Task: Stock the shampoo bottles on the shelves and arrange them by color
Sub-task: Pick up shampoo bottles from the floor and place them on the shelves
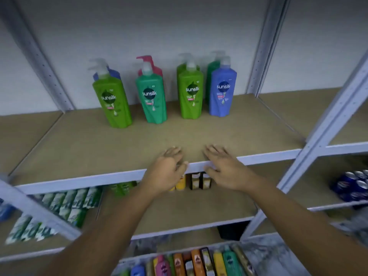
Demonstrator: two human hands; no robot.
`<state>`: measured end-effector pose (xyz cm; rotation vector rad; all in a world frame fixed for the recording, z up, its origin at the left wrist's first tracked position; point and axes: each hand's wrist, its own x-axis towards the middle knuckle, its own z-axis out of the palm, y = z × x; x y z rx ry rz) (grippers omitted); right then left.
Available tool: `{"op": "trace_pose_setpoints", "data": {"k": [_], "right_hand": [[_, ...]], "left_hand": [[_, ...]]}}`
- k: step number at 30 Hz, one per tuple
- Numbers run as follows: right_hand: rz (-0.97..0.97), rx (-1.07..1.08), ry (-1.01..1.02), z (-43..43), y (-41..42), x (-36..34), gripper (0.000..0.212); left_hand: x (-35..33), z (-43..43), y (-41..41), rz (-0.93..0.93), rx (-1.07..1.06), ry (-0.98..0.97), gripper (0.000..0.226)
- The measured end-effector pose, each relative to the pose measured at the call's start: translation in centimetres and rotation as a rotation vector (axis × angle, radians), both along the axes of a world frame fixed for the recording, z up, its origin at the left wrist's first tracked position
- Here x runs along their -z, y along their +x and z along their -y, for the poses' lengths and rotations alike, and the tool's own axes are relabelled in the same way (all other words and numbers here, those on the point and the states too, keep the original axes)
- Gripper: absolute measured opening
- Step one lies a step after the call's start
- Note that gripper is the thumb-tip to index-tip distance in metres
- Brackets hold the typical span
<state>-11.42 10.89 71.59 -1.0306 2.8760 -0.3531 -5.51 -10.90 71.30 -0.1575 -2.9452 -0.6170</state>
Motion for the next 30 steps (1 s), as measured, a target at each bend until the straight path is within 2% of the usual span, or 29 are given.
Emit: {"op": "trace_pose_setpoints", "data": {"k": [4, 6, 8, 11, 14, 18, 21, 25, 30], "right_hand": [[0.066, -0.015, -0.085, -0.7, 6.8, 1.1, 0.062], [0.105, -0.003, -0.109, -1.2, 9.8, 2.8, 0.061], [0.195, 0.012, -0.081, -1.8, 12.5, 5.5, 0.06], [0.451, -0.003, 0.002, -2.5, 16.4, 11.0, 0.05], [0.581, 0.034, 0.108, -3.5, 19.9, 16.7, 0.042], [0.738, 0.062, 0.259, -4.4, 24.0, 21.2, 0.045], [0.785, 0.083, 0.289, -4.4, 25.6, 22.8, 0.052], [0.792, 0.131, 0.318, -5.2, 26.7, 24.6, 0.065], [0.796, 0.138, 0.349, -5.1, 27.2, 25.0, 0.064]], "left_hand": [[1.8, 0.0, 7.6, -0.063, 0.032, 0.076, 0.055], [4.3, 0.0, 11.1, -0.01, 0.02, 0.118, 0.052], [7.7, -0.2, 14.1, 0.112, -0.011, 0.152, 0.048], [13.5, -0.3, 18.5, 0.388, -0.076, 0.187, 0.046], [18.4, -0.4, 22.6, 0.615, -0.171, 0.217, 0.037], [23.2, -0.4, 27.0, 0.799, -0.225, 0.238, 0.049], [25.2, -0.5, 28.7, 0.841, -0.251, 0.279, 0.062], [25.1, -1.2, 29.2, 0.87, -0.208, 0.279, 0.062], [25.7, -1.3, 29.2, 0.874, -0.225, 0.287, 0.057]]}}
